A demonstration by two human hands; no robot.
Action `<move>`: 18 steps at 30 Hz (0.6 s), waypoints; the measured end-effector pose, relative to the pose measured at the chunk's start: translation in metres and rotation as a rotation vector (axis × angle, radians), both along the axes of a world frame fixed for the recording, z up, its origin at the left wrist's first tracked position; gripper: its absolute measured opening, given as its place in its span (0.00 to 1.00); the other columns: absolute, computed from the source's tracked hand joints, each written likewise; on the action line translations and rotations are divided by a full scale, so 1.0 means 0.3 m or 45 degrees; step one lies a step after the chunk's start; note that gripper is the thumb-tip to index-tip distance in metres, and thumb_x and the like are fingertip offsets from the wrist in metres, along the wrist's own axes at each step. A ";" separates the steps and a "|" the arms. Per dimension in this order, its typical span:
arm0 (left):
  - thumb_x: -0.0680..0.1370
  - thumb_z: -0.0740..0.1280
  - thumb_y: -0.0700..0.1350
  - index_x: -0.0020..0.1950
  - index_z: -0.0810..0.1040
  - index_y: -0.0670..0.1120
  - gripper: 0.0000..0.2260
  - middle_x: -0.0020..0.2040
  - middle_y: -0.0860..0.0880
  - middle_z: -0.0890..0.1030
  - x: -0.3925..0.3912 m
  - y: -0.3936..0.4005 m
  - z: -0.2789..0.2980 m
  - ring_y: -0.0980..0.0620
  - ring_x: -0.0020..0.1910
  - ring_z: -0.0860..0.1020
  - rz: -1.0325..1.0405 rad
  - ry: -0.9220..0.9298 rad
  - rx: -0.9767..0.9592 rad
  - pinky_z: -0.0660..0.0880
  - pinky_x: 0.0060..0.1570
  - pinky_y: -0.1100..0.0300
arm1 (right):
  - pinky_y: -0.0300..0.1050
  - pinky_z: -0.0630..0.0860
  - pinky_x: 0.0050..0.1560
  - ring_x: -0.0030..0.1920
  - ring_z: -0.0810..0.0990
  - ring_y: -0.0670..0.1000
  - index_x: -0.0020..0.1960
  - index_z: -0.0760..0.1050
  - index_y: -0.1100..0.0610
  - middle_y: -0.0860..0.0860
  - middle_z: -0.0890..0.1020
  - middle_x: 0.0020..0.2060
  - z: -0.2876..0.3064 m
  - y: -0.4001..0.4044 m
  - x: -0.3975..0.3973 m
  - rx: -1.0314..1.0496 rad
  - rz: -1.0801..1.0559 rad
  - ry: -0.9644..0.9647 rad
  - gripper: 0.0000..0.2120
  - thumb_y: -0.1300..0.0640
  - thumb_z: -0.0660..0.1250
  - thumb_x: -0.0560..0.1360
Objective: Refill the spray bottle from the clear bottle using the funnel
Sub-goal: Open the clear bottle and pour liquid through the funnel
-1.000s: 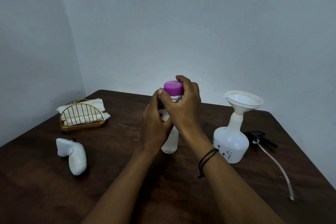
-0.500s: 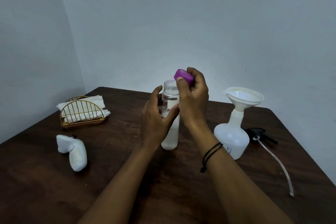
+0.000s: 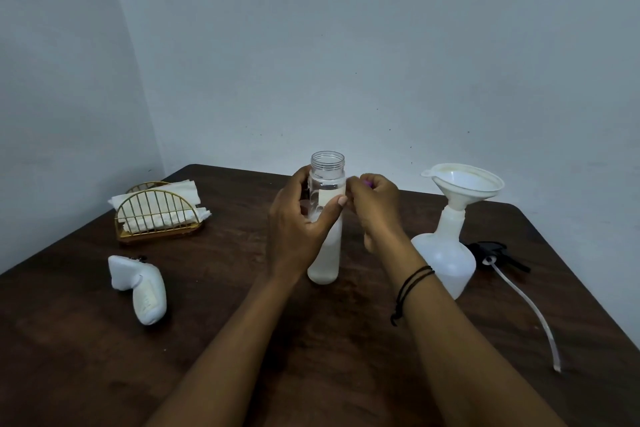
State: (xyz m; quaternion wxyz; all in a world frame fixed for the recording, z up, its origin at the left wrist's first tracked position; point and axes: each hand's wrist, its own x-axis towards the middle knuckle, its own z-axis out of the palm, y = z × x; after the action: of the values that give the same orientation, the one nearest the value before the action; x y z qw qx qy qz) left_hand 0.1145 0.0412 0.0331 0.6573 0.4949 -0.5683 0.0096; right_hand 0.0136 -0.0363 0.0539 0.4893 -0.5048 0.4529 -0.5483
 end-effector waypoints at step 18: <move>0.73 0.71 0.60 0.66 0.75 0.49 0.25 0.57 0.55 0.82 0.004 -0.007 -0.008 0.55 0.52 0.81 0.005 0.006 -0.006 0.81 0.47 0.53 | 0.54 0.80 0.54 0.50 0.81 0.57 0.55 0.79 0.54 0.54 0.84 0.51 -0.196 -0.059 -0.040 -0.200 0.279 1.323 0.12 0.50 0.69 0.75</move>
State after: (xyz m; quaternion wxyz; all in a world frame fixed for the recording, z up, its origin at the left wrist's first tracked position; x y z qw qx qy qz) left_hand 0.1156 0.0392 0.0307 0.6597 0.4944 -0.5658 0.0110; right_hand 0.0016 -0.0541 -0.0047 0.2159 -0.7889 0.5378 -0.2043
